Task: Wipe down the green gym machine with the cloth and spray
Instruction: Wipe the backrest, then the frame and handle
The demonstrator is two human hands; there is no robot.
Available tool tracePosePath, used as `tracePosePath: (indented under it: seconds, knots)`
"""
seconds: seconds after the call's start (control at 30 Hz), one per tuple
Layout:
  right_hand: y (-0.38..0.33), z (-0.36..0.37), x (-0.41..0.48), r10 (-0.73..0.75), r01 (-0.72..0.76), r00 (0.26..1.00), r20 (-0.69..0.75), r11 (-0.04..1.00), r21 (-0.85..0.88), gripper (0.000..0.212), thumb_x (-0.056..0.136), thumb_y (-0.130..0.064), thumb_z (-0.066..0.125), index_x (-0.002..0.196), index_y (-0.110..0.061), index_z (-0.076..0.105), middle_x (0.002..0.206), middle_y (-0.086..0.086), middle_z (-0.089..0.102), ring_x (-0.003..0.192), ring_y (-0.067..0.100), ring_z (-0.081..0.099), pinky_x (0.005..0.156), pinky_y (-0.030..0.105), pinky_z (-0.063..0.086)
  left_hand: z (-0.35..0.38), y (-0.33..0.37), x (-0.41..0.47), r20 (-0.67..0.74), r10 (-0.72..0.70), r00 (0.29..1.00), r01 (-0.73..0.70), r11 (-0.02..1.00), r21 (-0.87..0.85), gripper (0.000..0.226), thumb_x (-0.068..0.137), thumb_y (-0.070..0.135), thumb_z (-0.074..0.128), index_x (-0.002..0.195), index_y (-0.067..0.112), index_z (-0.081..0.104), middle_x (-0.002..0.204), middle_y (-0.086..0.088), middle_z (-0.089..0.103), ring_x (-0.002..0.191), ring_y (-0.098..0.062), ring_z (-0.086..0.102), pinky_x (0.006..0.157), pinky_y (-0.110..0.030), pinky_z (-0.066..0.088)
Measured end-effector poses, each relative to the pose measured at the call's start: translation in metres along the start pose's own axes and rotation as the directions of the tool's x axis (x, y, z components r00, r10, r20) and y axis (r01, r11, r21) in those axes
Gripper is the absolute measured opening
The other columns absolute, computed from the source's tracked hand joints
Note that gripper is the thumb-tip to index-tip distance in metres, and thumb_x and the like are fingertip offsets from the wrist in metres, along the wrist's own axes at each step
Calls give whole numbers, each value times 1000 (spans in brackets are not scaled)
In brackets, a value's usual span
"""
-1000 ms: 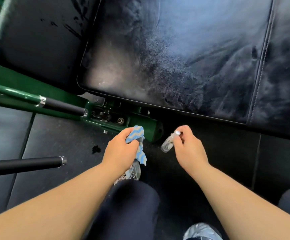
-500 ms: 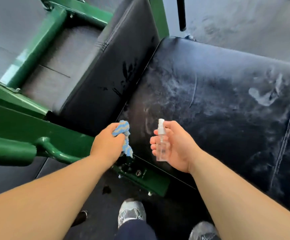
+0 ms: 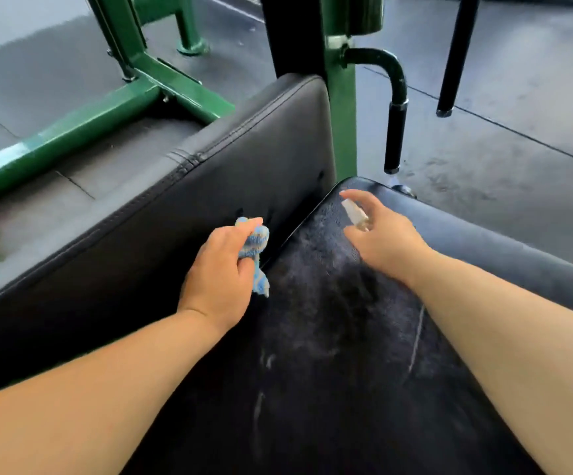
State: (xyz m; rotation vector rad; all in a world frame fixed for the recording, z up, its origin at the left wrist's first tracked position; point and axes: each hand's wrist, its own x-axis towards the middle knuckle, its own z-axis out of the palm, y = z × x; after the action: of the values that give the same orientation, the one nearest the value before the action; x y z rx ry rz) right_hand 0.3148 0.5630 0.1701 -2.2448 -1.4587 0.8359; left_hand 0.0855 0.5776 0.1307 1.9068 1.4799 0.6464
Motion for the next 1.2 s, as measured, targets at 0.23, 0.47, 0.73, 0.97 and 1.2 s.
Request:
tracePosePath:
  seconds: [0.23,0.47,0.73,0.97,1.2]
  knots:
    - [6,14,67,-115,75,986,-124,955,-286,53,89,-15,48,137,-38,40,98,10,63,79,27,48,69,34,47,29,-19,19,-78,316,945,-315,949,37,51,77,29,36,126,40,45,124,6,53,110,-21,55,94,-37,48]
    - [6,17,87,-146,76,963,-225,953,-293,43,88,-14,50,126,-33,44,89,8,56,79,29,45,67,32,35,24,-35,10,-92,313,945,-308,949,62,49,77,30,36,124,40,47,122,7,55,106,-19,57,93,-34,45]
    - [9,29,77,-220,164,956,-196,949,-268,41,89,-20,51,125,-38,46,89,5,55,80,28,48,68,31,37,17,-39,8,-147,308,940,-310,951,10,48,79,30,36,125,37,48,122,7,55,109,-14,54,98,-27,40]
    - [-18,22,30,-267,238,961,-70,929,-285,51,89,-15,46,130,-45,41,71,0,55,63,22,53,54,33,43,-3,-25,-35,-223,-32,974,3,991,-130,47,89,0,47,125,28,59,116,16,50,96,9,44,83,7,24]
    - [-35,38,21,-325,311,945,30,869,-385,39,90,-18,47,124,-35,41,83,6,59,74,32,53,55,34,36,-28,-41,-62,-141,-67,988,70,997,13,45,91,6,45,128,30,56,116,23,44,102,2,41,83,-7,29]
